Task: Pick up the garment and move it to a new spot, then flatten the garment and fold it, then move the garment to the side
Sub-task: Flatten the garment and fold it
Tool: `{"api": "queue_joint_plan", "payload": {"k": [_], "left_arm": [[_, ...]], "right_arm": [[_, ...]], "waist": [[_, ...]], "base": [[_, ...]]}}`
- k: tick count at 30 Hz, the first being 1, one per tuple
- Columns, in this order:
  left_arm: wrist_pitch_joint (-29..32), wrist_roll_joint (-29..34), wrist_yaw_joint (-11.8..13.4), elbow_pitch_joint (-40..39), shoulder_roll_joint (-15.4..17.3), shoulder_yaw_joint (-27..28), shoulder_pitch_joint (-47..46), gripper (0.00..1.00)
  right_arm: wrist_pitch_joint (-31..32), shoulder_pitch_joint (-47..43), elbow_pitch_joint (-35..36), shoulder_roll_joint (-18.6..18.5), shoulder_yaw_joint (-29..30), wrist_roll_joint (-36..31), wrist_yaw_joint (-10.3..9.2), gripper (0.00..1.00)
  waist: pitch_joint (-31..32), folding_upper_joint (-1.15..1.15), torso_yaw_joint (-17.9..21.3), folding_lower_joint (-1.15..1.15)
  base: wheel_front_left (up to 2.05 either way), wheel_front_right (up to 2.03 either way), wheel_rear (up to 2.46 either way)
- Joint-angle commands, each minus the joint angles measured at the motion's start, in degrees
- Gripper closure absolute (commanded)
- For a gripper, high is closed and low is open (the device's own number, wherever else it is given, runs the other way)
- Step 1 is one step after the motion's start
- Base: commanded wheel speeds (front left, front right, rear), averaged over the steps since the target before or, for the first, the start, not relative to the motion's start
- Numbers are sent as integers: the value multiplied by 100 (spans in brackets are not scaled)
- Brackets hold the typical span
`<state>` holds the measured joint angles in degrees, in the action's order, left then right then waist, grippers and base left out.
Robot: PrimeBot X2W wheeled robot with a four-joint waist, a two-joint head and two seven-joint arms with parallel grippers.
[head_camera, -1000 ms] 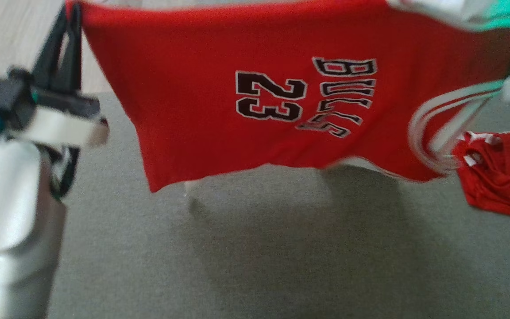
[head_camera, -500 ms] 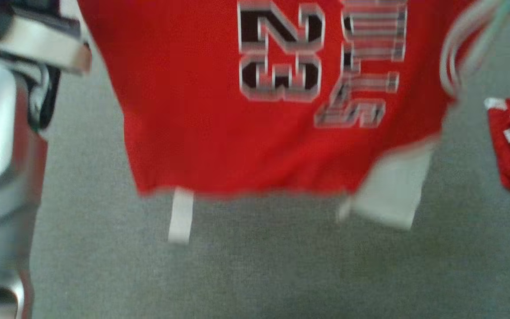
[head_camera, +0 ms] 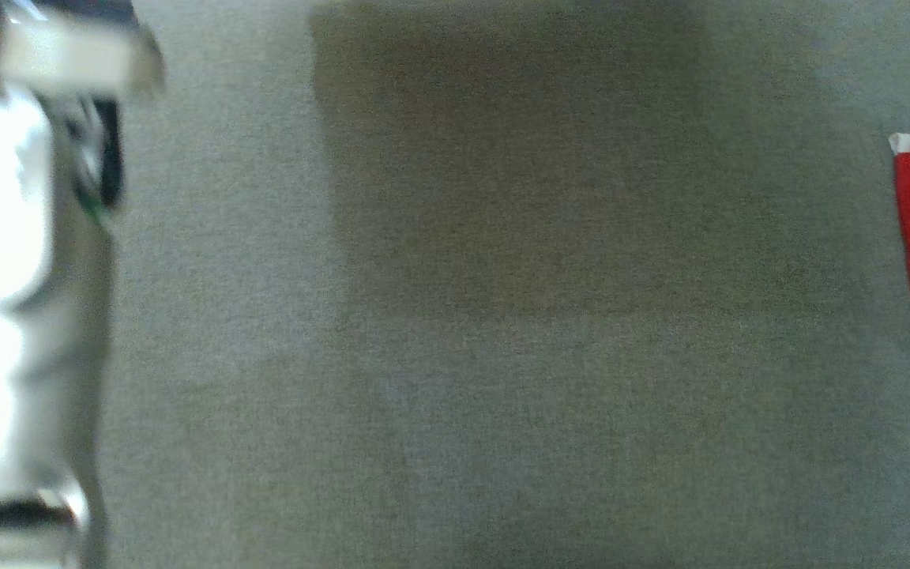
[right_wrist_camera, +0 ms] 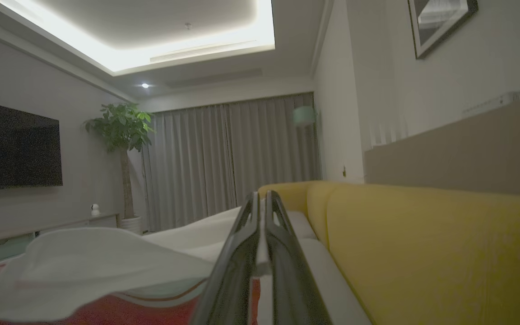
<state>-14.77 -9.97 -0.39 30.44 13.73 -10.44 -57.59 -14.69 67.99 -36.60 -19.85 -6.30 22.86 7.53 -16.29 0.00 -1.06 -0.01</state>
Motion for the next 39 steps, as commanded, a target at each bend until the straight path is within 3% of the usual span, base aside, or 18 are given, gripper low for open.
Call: {"api": "queue_joint_plan", "payload": {"k": [1, 11, 20, 31, 39], "left_arm": [[-18, -120, 75, -140, 142, 307, 401, 100], [-22, -328, -84, -166, -807, 896, 3393, 100], [-22, -134, -289, -603, -1074, 1236, 5028, 100], [-22, -393, -214, -1092, -1084, 820, 5995, 100], [-22, -273, -230, -1168, -1084, 611, 5280, 100]], "right_arm": [[-27, -497, 125, 28, -39, 243, -4, 100], [-29, -4097, 963, 118, -301, 1692, -4, 100], [-30, -6051, 1330, 421, -471, 2044, -4, 100], [-30, -7063, 1690, 266, -413, 2341, -4, 100], [16, -6374, 2003, 292, -446, 2599, -4, 100]], "waist": [[-12, 0, 56, 1], [33, 0, 298, 1], [727, 0, 402, 1], [1087, 0, 381, 1], [677, 0, 264, 1]], "base": [[0, 0, 0], [0, 0, 0], [0, 0, 0], [0, 0, 0], [0, 0, 0]]}}
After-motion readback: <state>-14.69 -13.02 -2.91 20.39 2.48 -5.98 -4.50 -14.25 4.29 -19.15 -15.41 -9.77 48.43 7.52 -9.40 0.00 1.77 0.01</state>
